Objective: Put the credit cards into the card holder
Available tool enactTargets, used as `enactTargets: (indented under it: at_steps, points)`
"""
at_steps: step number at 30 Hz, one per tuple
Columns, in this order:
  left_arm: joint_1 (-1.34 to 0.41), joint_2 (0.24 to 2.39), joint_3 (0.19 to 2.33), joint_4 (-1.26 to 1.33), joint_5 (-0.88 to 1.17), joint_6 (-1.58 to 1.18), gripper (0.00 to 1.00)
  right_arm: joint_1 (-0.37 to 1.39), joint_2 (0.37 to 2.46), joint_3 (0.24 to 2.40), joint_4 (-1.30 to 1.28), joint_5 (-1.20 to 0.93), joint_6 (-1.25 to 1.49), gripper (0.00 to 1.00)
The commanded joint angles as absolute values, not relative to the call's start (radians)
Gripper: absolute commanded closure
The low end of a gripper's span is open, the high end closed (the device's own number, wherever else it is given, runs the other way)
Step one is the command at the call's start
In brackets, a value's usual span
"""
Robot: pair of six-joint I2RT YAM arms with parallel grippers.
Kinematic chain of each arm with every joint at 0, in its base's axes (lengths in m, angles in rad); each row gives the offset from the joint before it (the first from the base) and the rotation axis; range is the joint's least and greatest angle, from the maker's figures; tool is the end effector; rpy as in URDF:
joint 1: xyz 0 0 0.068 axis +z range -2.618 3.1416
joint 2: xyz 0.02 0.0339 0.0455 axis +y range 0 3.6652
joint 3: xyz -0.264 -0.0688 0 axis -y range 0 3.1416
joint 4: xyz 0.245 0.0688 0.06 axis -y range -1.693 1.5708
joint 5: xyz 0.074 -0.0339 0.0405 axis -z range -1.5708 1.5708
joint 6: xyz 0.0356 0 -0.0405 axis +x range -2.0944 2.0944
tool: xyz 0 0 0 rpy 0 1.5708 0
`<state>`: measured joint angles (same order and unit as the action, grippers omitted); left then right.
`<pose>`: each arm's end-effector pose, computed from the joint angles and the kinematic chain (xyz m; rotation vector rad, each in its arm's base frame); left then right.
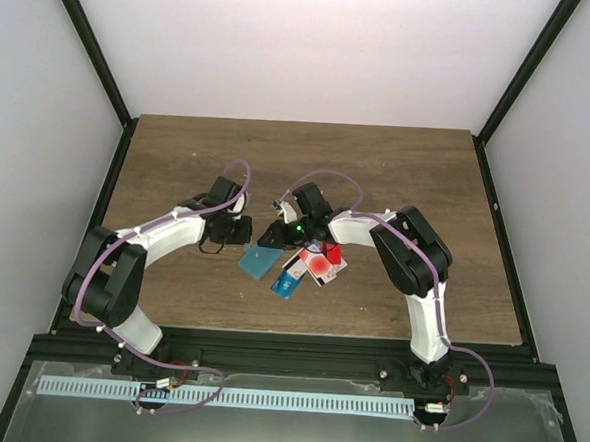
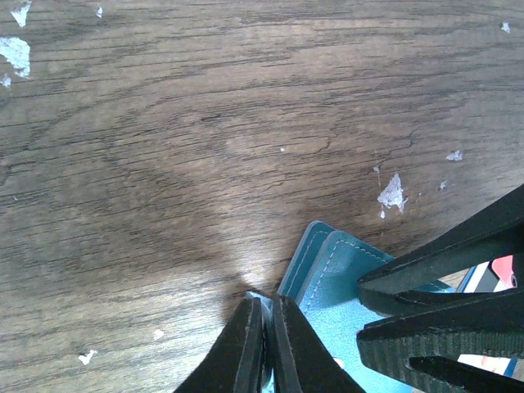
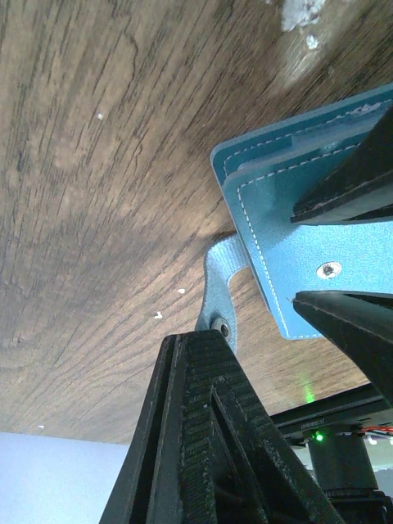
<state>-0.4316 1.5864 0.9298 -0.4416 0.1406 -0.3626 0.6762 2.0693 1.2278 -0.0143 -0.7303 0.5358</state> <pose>0.2745 -0.1319 0.1782 0.1403 2.7240 -0.4311 0.3128 0.2814 0.1268 -0.5570 2.5874 1.3808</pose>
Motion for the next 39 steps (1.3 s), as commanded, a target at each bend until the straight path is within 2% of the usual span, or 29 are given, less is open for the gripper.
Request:
enactTargets:
  at_steps: [1, 14, 30, 39]
  points:
    - [-0.429, 1.571, 0.932, -0.434, 0.143, -0.361, 0.94, 0.671, 2.095, 1.217, -0.029, -0.735, 0.526, 0.76]
    - [-0.465, 1.529, 0.910, -0.442, 0.182, -0.362, 0.96, 0.670, 2.108, 1.221, -0.034, -0.728, 0.531, 0.76]
    - [-0.571, 1.504, 0.880, -0.501, 0.086, -0.392, 0.96, 0.659, 2.100, 1.203, -0.033, -0.732, 0.525, 0.76]
    - [-0.608, 1.529, 0.879, -0.444, 0.069, -0.434, 0.96, 0.657, 2.092, 1.177, -0.011, -0.744, 0.541, 0.76]
